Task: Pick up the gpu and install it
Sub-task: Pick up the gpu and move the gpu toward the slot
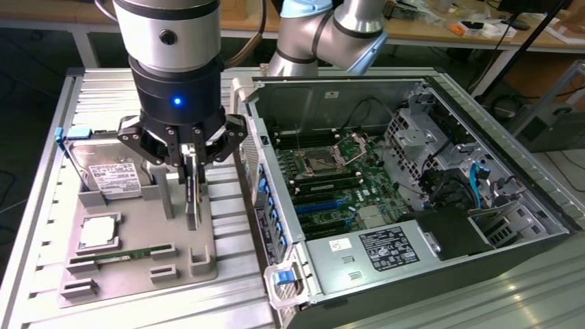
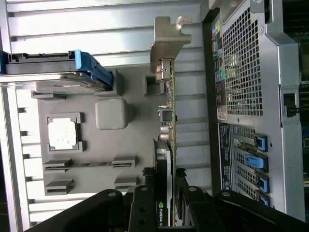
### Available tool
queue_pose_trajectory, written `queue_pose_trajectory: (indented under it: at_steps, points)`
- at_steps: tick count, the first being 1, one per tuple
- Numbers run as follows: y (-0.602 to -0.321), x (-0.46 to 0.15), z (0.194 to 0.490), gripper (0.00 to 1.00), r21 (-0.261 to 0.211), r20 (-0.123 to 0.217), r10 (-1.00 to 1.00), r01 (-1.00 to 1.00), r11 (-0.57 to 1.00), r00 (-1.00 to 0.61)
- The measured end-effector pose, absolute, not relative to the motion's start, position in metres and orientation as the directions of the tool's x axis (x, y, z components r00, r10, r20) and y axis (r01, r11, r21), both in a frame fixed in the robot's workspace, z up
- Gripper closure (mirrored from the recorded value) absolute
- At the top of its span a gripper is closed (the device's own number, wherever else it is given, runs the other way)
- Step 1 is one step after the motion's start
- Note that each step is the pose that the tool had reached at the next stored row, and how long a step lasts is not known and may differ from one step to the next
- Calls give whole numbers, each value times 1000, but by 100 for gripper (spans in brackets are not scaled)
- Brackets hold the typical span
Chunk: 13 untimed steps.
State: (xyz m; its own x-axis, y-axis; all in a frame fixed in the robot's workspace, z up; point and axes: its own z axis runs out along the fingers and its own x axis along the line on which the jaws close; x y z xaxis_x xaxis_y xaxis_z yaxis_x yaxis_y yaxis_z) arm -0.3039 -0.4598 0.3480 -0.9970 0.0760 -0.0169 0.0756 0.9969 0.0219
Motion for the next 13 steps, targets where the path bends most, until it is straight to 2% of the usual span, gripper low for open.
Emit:
queue_pose_trajectory:
  at_steps: [13]
  points:
    - [-460,-304,353,73,22,-17,76,76,997,-997]
